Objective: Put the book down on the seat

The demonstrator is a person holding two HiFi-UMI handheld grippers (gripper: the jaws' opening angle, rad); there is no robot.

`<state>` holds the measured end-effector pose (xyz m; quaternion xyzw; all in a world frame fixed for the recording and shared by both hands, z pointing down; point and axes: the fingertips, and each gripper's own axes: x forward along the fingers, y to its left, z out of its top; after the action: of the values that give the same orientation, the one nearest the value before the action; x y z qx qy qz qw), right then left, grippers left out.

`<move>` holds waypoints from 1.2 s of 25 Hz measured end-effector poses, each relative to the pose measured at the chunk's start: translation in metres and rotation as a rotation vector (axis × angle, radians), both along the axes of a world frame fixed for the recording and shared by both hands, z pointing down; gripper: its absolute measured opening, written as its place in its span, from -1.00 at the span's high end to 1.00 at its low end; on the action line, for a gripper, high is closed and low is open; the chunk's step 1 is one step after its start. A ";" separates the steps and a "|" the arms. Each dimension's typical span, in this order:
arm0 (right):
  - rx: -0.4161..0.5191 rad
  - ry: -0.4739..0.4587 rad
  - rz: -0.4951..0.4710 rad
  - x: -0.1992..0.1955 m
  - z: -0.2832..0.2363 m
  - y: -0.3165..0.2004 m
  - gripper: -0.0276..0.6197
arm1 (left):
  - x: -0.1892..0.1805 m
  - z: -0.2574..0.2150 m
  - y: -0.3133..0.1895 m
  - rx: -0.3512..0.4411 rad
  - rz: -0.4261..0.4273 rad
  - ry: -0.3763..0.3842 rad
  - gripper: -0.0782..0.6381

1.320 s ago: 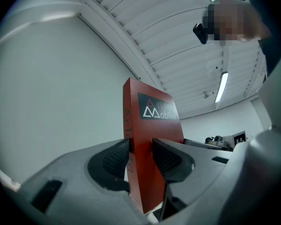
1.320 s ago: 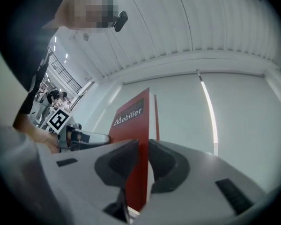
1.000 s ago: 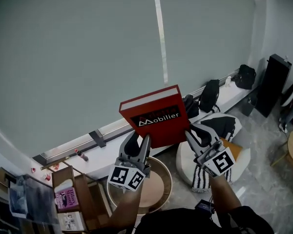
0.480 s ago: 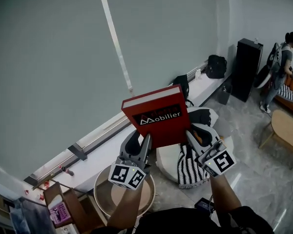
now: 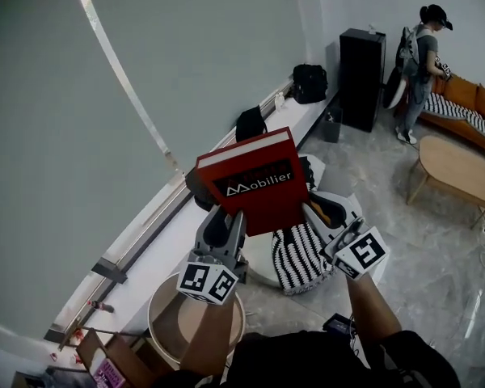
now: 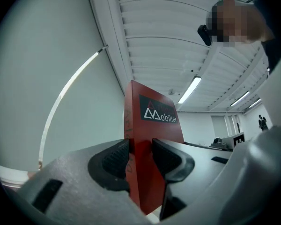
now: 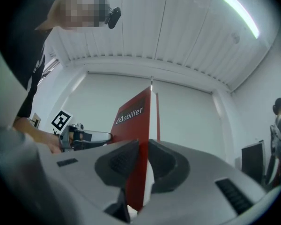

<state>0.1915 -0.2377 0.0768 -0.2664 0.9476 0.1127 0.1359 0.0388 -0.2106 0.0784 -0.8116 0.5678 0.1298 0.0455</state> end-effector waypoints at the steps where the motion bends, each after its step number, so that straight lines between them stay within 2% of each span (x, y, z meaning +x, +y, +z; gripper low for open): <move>1: -0.015 0.003 0.016 0.007 0.010 -0.004 0.68 | 0.006 0.009 -0.007 -0.009 0.019 -0.003 0.32; 6: -0.138 0.005 0.089 0.045 0.057 -0.032 0.68 | 0.044 0.046 -0.051 -0.092 0.108 -0.026 0.33; 9: -0.227 -0.005 0.126 0.056 0.082 -0.057 0.69 | 0.054 0.067 -0.083 -0.149 0.149 -0.019 0.33; 20: -0.468 0.018 0.257 0.045 0.183 -0.137 0.69 | 0.044 0.179 -0.178 -0.351 0.284 -0.002 0.34; 30: -0.635 0.038 0.299 0.041 0.279 -0.178 0.69 | 0.041 0.280 -0.231 -0.505 0.335 0.022 0.34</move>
<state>0.2322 -0.4155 0.3557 -0.4289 0.8883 -0.1640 0.0107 0.0797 -0.4414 0.3582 -0.8781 0.4408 -0.0009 -0.1862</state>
